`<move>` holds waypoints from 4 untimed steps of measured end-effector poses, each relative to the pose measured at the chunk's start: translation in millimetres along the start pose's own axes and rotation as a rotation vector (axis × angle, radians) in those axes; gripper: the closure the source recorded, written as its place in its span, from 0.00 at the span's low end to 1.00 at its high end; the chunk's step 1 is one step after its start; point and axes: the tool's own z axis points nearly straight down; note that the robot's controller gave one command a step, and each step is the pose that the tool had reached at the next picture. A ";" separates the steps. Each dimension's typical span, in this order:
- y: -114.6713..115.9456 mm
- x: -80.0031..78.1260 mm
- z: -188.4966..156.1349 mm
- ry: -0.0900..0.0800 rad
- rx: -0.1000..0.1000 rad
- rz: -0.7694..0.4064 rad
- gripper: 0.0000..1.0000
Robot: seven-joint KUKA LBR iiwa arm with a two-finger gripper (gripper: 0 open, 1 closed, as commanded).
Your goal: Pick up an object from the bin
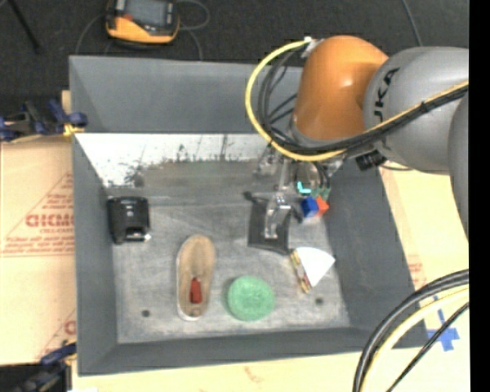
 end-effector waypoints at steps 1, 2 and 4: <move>0.0 -1.7 -4.5 -0.008 0.000 0.000 0.00; -3.7 -12.8 41.9 -0.016 0.001 -0.028 0.00; -31.5 46.2 93.2 0.000 0.000 -0.010 0.00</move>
Offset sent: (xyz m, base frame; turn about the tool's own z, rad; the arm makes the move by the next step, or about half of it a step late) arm 0.0187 -0.0078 -0.1040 -0.0626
